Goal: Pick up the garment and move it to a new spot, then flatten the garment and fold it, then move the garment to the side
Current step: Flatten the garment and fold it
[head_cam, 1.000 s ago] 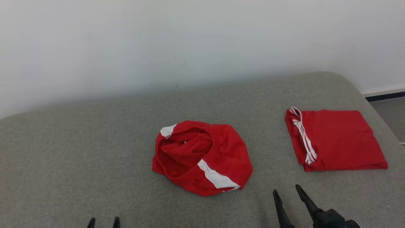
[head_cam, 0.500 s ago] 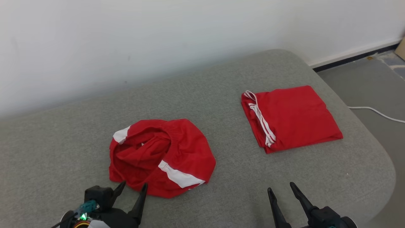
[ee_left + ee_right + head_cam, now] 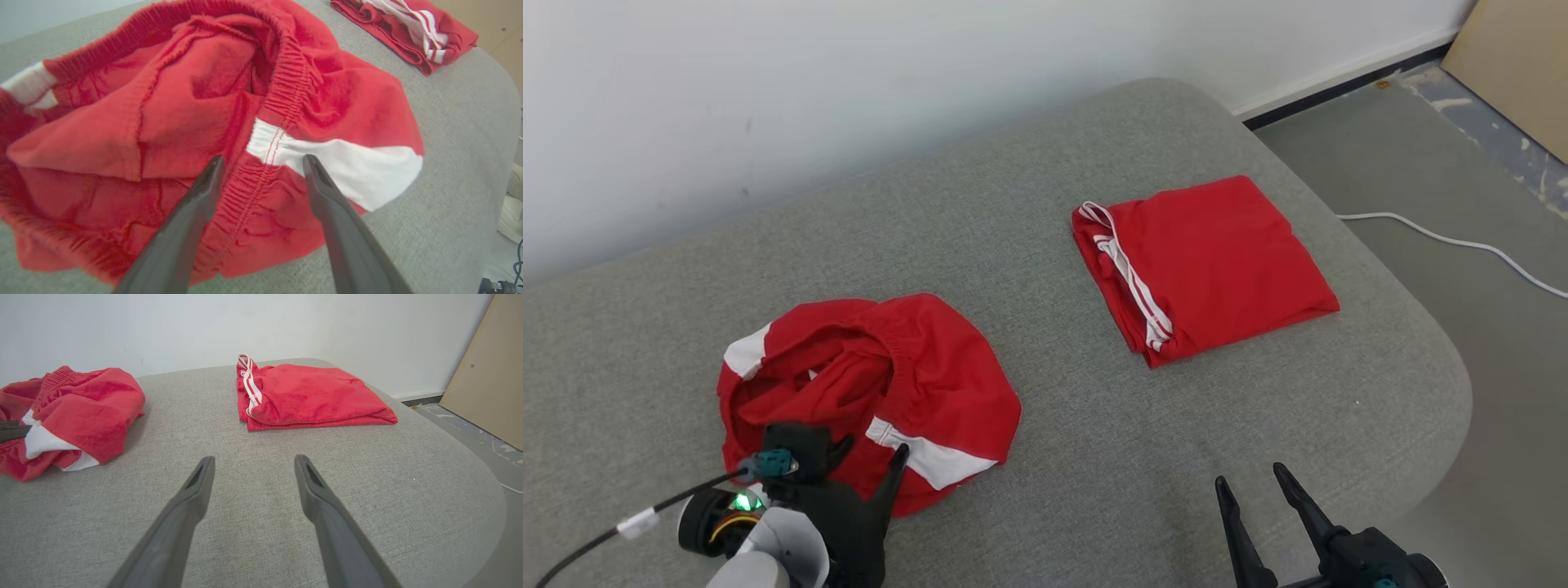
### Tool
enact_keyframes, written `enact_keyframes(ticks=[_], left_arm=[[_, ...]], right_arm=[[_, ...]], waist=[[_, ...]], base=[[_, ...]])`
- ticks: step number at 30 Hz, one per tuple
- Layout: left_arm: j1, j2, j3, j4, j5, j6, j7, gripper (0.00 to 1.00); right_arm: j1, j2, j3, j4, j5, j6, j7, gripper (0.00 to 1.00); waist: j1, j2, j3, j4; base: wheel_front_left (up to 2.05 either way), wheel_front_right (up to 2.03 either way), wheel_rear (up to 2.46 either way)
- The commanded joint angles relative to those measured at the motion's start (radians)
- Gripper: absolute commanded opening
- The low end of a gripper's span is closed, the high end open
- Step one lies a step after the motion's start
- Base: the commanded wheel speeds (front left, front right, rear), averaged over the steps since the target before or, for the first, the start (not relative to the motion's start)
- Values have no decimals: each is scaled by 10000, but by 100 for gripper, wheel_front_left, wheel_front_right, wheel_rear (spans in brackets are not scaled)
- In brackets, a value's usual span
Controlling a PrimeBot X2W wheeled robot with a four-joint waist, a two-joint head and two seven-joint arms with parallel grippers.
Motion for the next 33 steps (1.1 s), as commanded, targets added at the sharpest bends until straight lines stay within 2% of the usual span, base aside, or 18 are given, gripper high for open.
enact_keyframes(ticks=[1,8,9,11,16,23,33], left_arm=[[-144,128,-115,-73,-96,20,87,100],[-550,703,-1206,-544,-846,18,691,100],[-610,795,-1366,-627,-1015,20,795,75],[-750,932,-1556,-742,-1213,20,875,2],[-882,824,-1860,-654,-1672,20,861,0],[-1355,315,-1898,-816,-1774,18,-10,0],[-3154,-1032,-1766,-2184,-2322,18,-1373,0]], right_arm=[[-56,0,-24,-16,53,-31,1,100],[-101,0,38,22,97,-31,1,100],[-107,-2,36,23,103,-31,1,100],[-108,0,29,15,89,-31,1,100],[-105,0,-20,1,40,-31,1,100],[-107,-2,-57,7,-2,-31,1,100],[-90,-2,61,134,9,-31,1,100]], waist=[[-2,-1,36,-32],[-2,-1,7,84],[-2,-1,12,109],[-2,-1,22,153],[-2,-1,55,258],[-2,-1,-6,502],[-2,-1,-308,754]], base=[[0,0,0],[0,0,0],[0,0,0],[0,0,0],[0,0,0],[0,0,0],[0,0,0]])
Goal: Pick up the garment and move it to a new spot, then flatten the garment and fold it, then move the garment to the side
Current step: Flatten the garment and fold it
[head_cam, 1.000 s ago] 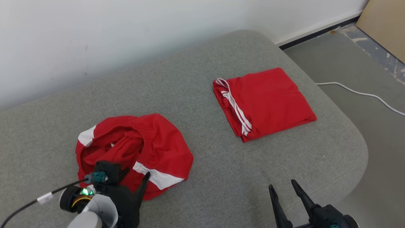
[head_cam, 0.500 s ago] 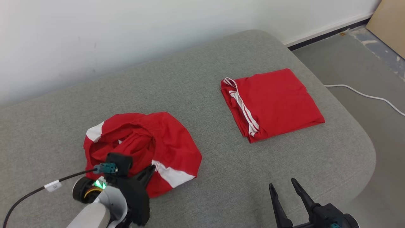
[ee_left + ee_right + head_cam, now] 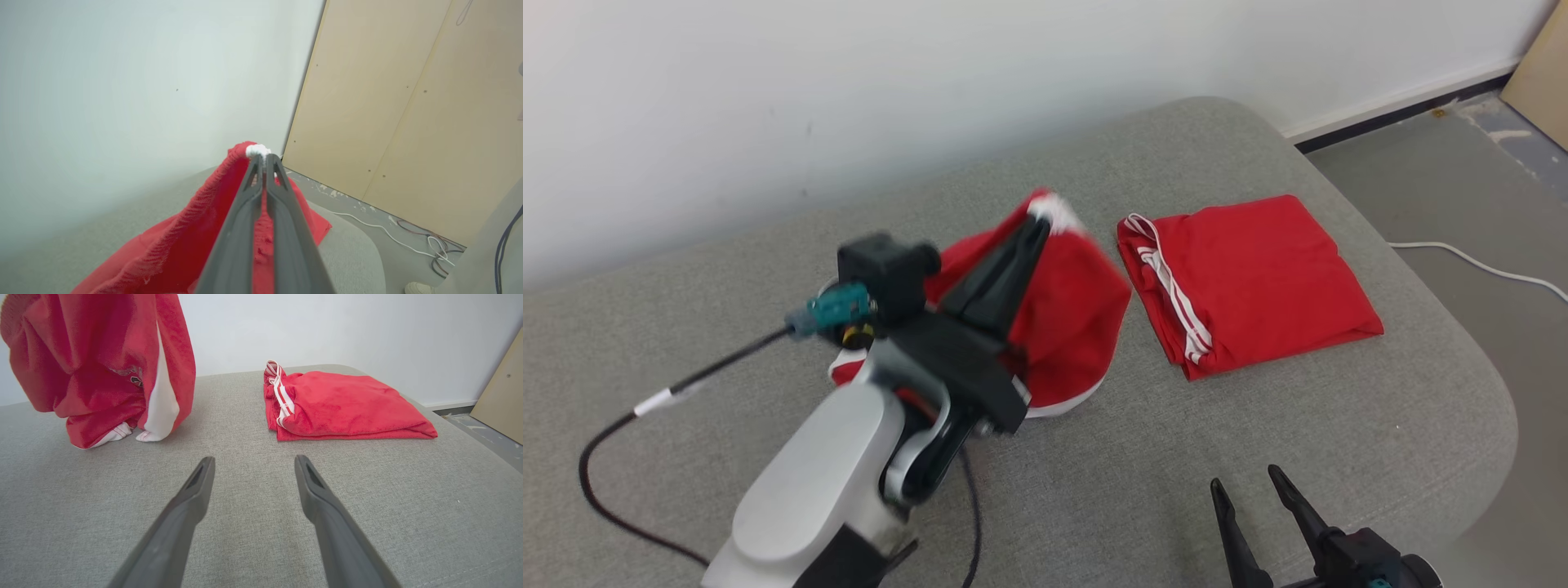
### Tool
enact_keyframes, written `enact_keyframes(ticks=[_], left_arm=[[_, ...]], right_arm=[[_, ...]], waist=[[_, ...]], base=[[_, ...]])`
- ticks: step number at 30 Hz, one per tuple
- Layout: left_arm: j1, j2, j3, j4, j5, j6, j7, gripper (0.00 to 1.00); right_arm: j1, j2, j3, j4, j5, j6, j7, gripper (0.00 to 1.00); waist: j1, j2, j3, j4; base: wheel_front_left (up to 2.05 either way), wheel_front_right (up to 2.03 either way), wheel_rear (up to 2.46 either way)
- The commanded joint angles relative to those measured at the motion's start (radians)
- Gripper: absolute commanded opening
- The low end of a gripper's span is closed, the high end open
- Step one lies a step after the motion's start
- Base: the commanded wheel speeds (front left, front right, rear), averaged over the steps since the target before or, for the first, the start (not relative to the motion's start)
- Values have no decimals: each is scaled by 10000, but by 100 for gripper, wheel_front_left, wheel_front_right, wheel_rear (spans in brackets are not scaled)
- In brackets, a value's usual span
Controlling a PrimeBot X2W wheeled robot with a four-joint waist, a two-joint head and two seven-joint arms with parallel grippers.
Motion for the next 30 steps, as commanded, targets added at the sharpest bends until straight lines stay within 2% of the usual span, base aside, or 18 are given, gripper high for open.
enact_keyframes(ticks=[1,7,10,14,22,27,30], left_arm=[[-515,-302,122,-240,-149,16,-304,0],[-1434,-850,534,-519,-335,145,-975,0],[-1244,-903,497,-541,-571,134,-867,0],[-323,-328,337,-520,-753,144,-435,0],[2544,1563,250,-355,-869,556,282,0],[3551,2242,529,-128,-677,1066,-88,0],[3841,2375,692,85,-751,1239,-320,0]], right_arm=[[-44,-3,28,57,-9,-31,1,100],[-20,-3,58,96,53,-31,1,100],[31,-3,13,79,100,-31,1,100],[85,0,-23,21,95,-31,1,100],[103,-2,-97,-34,-38,-31,1,100],[97,-3,-63,-25,-113,-31,1,100],[54,-7,-27,10,-123,-31,1,100]], waist=[[0,-1,-106,45],[0,-1,-177,128],[0,-1,-175,276],[0,-1,-82,671],[0,-1,33,1560],[0,-1,37,2047],[0,-1,4,2217]], base=[[0,0,0],[0,0,0],[0,0,0],[0,0,0],[0,0,0],[0,0,0],[0,0,0]])
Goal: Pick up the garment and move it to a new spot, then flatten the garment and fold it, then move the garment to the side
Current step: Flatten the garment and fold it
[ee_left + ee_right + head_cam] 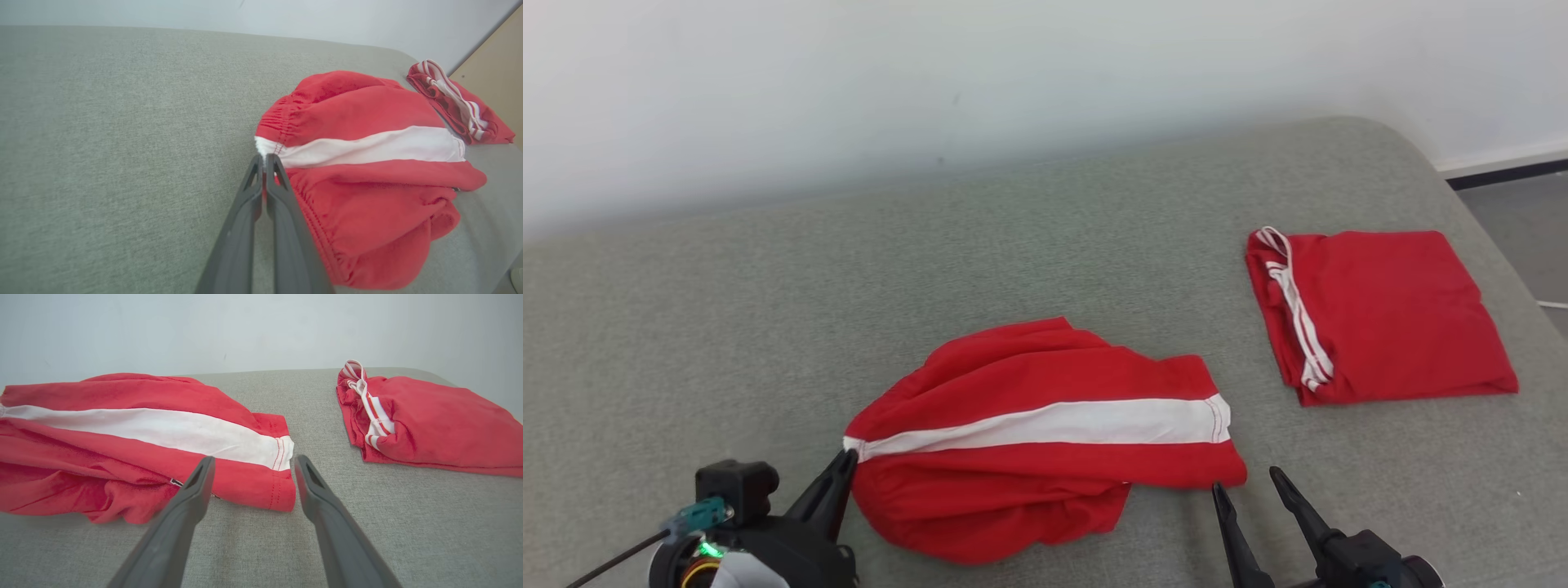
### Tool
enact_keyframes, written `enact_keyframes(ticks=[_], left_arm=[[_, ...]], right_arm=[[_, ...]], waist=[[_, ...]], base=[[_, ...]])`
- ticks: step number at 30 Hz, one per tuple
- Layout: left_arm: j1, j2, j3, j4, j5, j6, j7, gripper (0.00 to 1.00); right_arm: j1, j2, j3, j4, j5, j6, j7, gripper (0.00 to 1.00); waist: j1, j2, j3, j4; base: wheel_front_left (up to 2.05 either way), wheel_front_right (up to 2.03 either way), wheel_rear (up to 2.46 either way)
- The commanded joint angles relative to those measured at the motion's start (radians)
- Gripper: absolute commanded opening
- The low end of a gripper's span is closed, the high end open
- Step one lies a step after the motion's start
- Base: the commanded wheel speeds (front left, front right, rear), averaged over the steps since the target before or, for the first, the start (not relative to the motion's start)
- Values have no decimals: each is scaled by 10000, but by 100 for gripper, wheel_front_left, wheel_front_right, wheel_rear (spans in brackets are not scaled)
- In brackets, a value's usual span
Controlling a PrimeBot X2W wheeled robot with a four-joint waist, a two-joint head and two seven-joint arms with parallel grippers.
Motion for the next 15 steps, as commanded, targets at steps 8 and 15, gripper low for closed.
enact_keyframes(ticks=[8,15], left_arm=[[570,-53,246,235,15,520,-500,31],[1359,-98,544,-190,-92,855,-1317,100]], right_arm=[[17,-7,110,116,-112,-31,1,100],[118,-5,-73,145,-198,-31,1,100]], waist=[[0,0,-205,287],[0,0,-392,232]], base=[[0,0,0],[0,0,0]])
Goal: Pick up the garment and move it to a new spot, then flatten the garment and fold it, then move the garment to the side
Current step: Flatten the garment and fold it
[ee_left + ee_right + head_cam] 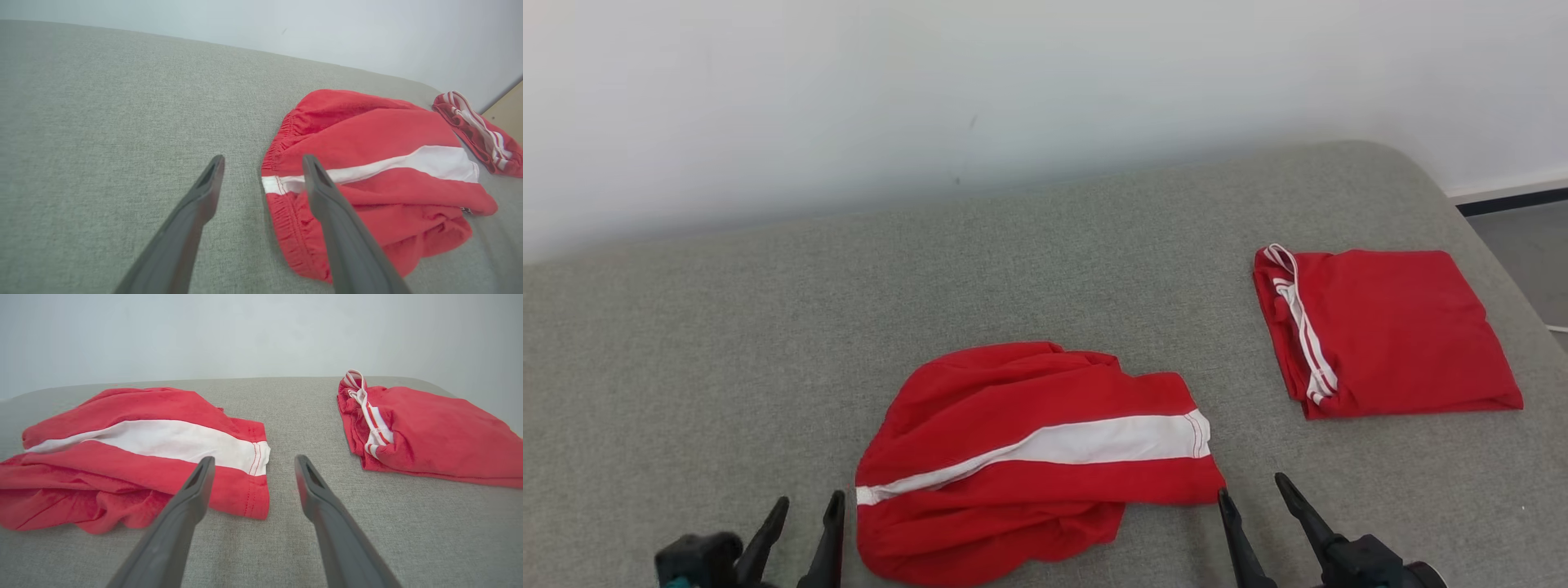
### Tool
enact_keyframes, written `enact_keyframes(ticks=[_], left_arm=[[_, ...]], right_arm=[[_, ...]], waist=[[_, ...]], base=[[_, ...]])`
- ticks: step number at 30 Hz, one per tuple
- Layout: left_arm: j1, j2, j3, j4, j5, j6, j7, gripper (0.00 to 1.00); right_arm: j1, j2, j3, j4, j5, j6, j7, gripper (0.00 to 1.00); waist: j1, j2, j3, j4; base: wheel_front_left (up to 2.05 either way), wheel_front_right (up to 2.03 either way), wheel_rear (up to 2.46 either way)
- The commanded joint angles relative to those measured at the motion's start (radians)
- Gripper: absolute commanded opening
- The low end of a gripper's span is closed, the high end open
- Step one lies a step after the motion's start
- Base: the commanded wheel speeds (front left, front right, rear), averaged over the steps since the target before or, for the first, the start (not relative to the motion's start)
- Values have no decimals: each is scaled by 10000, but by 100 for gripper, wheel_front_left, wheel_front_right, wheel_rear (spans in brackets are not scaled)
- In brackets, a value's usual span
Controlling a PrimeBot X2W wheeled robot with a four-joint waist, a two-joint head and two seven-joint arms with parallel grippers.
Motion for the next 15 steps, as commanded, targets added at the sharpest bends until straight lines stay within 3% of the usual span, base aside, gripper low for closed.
enact_keyframes(ticks=[1,8,12,15], left_arm=[[210,-19,88,-75,-63,56,-181,100],[1460,-395,1230,-782,492,394,-1064,100],[2391,-1267,2925,-1795,1761,416,-1070,100],[2954,-1930,3841,-2152,2668,17,-1073,100]], right_arm=[[105,-3,-33,-8,-40,-31,1,100],[151,-5,-404,-117,-155,-31,1,100],[172,-3,-619,-173,-148,-31,1,100],[198,-3,-704,-192,-110,-31,1,100]], waist=[[0,-1,-45,8],[0,-1,-223,218],[0,-1,-307,437],[0,-1,-374,599]], base=[[0,0,0],[0,0,0],[0,0,0],[0,0,0]])
